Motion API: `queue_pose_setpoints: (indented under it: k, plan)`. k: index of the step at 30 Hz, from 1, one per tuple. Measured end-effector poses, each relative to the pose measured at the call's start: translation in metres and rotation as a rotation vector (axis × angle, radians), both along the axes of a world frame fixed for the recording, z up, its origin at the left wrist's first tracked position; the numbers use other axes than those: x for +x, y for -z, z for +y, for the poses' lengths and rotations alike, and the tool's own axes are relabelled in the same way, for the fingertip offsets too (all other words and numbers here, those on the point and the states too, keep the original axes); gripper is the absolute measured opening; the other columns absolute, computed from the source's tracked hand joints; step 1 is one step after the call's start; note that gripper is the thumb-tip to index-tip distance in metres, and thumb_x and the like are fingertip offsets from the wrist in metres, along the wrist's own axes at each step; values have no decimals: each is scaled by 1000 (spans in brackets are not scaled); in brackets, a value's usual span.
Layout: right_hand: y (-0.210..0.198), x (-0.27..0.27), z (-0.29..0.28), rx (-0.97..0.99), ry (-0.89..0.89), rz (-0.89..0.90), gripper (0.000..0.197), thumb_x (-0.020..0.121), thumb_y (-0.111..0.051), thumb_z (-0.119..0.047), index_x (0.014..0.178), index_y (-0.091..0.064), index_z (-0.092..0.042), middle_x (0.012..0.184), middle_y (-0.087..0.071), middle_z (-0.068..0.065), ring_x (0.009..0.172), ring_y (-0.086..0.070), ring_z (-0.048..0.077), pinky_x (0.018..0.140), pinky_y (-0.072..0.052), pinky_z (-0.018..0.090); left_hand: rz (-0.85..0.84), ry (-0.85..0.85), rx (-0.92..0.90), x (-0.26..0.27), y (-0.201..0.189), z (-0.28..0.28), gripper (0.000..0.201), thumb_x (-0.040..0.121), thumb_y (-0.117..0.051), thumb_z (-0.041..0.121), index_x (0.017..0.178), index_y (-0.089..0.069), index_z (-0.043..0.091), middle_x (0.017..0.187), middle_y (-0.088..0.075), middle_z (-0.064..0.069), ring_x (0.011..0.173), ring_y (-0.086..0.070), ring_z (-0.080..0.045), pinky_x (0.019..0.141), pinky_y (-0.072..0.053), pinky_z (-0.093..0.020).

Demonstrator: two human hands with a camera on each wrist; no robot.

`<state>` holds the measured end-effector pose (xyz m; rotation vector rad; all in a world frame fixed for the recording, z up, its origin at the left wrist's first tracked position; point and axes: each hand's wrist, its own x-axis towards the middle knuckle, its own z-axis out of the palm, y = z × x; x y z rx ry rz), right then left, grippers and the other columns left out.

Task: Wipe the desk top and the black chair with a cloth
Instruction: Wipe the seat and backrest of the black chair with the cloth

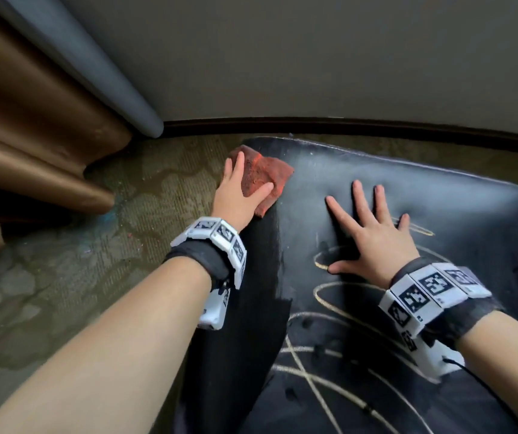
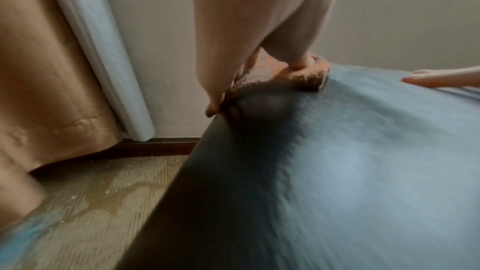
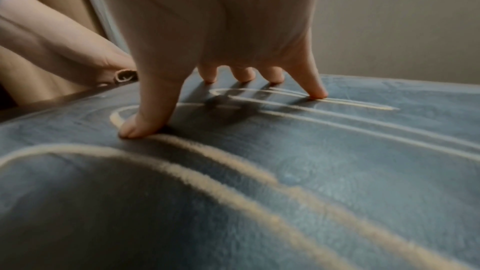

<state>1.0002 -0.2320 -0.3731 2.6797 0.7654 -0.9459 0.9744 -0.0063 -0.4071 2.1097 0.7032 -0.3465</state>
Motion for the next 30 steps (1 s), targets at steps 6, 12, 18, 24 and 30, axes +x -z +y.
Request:
queue_pose_setpoints:
  k: [6, 12, 18, 24, 30]
  plan:
    - [0, 0, 0, -17, 2, 17, 113, 71, -59, -69, 143, 24, -38, 151, 32, 6, 139, 24, 38, 106, -21, 65, -46, 132, 107, -49, 1, -22, 83, 88, -58, 41, 151, -5, 28, 159, 10, 2, 146, 5, -16, 116, -10, -33]
    - [6, 0, -4, 1, -6, -7, 116, 71, -56, -71, 131, 36, -33, 151, 33, 7, 139, 24, 39, 104, -21, 65, 61, 127, 119, 62, 6, 8, 79, 90, -55, 45, 151, -10, 22, 159, -4, -10, 143, -20, -30, 112, -20, -32]
    - [9, -2, -3, 81, 7, -57, 121, 60, -69, -67, 139, 15, -34, 157, 13, 11, 142, 9, 44, 96, -27, 69, -107, 242, 109, 31, 8, 0, 74, 89, -59, 38, 150, -18, 25, 159, 0, -3, 146, -3, -22, 115, -13, -30]
    - [6, -1, 0, 45, -17, -23, 116, 69, -59, -70, 129, 34, -34, 152, 31, 8, 139, 23, 40, 104, -19, 65, -99, 526, 195, 15, 9, 13, 80, 87, -59, 41, 150, -13, 26, 159, 11, 1, 146, 10, -20, 117, -12, -38]
    - [7, -3, 0, 72, -8, -48, 118, 66, -63, -69, 133, 27, -36, 154, 24, 8, 141, 17, 40, 102, -22, 66, -12, 446, 208, 59, 5, 1, 78, 91, -54, 42, 151, -10, 22, 159, 8, -7, 145, 9, -30, 117, -11, -47]
